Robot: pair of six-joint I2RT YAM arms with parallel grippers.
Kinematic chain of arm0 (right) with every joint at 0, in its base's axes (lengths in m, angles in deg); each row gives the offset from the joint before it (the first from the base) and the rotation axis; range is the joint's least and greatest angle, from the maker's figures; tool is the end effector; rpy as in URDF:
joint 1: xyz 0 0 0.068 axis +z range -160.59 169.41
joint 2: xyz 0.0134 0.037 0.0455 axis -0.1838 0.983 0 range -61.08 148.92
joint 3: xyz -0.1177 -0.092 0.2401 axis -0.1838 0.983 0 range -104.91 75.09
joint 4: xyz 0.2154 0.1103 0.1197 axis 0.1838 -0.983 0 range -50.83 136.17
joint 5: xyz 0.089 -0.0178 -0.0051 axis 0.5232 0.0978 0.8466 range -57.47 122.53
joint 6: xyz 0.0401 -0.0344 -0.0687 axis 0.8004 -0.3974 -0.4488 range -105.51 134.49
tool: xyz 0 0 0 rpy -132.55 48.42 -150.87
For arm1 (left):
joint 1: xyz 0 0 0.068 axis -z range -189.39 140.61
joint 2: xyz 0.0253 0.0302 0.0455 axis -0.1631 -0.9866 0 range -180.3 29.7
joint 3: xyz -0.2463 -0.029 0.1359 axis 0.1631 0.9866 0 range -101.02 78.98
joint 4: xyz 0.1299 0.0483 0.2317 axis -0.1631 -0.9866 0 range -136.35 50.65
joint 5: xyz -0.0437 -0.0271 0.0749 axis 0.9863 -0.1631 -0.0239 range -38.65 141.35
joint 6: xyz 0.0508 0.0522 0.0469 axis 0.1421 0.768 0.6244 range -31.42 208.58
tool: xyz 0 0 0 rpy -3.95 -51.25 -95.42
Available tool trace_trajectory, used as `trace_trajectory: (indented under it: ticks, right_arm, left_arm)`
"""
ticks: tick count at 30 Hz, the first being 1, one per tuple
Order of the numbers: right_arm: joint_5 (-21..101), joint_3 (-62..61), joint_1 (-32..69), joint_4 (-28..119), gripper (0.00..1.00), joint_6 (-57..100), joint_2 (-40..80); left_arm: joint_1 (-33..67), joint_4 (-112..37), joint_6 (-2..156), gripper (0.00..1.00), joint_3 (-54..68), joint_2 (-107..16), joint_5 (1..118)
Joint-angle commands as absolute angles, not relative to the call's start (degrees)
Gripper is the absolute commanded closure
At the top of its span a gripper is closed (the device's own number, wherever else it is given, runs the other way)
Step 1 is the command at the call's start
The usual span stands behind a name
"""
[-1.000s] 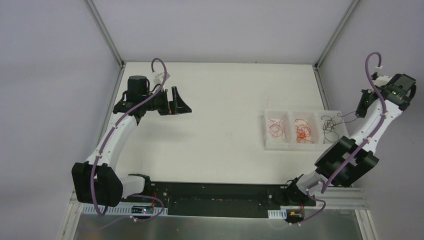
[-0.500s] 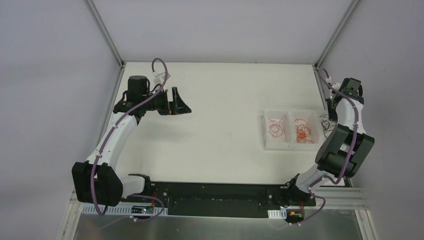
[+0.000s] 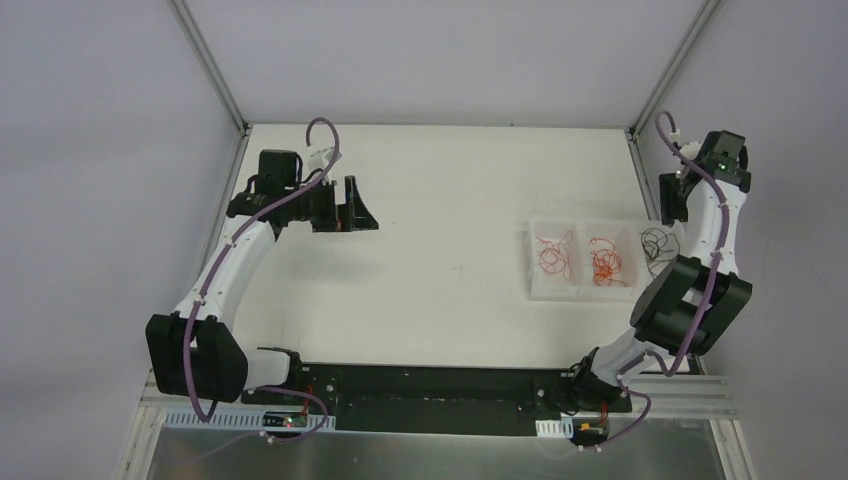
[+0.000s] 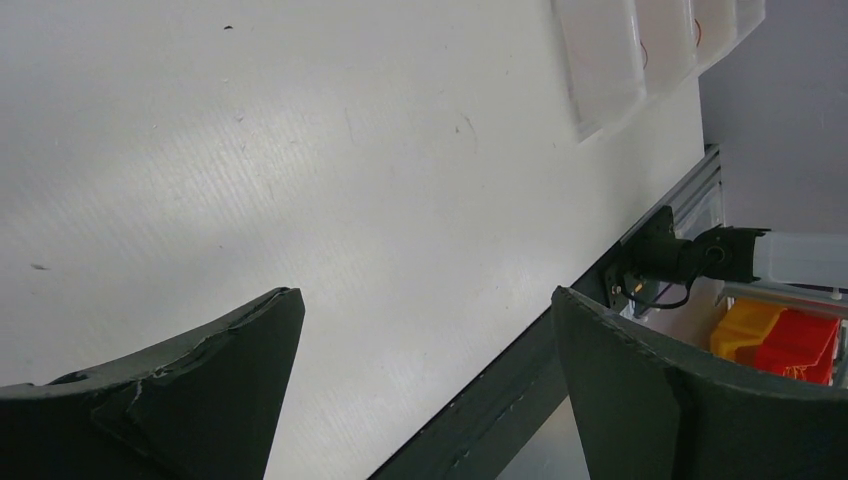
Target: Untangle the cables
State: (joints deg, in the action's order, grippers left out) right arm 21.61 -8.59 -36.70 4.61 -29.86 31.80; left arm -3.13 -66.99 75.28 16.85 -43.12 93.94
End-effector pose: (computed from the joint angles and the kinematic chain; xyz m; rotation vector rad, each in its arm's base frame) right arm 0.3426 -0.1839 0.2904 -0.3237 2.5727 -0.7351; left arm 0.2946 -0.0844 0.3066 0.2763 2.1989 -1.0159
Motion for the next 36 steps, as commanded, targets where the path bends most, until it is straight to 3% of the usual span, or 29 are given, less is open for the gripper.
trace_trajectory:
  ticks: [1,10,14,20,30,36]
  right_arm:
    - [26.1,-18.26,-35.62,-6.73,0.35,-27.22,26.87]
    - [38.57,-35.07,-24.91,-21.19,0.16,-17.52,27.11]
    - [42.01,-33.15,-15.42,-18.56,0.01,-11.21,26.17]
    - [42.99,-18.74,-3.55,-4.2,0.01,0.12,25.66]
    - [43.27,-1.28,9.29,8.54,0.01,8.18,25.58]
    - [42.28,2.26,9.33,9.7,0.01,8.57,21.81]
  left_arm:
    - [-4.26,-73.88,79.65,0.01,12.06,-43.77,92.49]
    - [-12.53,-88.01,82.17,0.01,-0.27,-48.7,88.77]
    - [-18.53,-91.0,85.22,0.01,-7.26,-50.93,87.76]
    - [-18.99,-94.63,90.25,0.01,-9.32,-53.83,73.52]
    - [-17.84,-87.9,85.64,0.01,9.16,-52.17,76.77]
    - [-17.18,-86.67,84.43,0.01,9.42,-53.05,77.07]
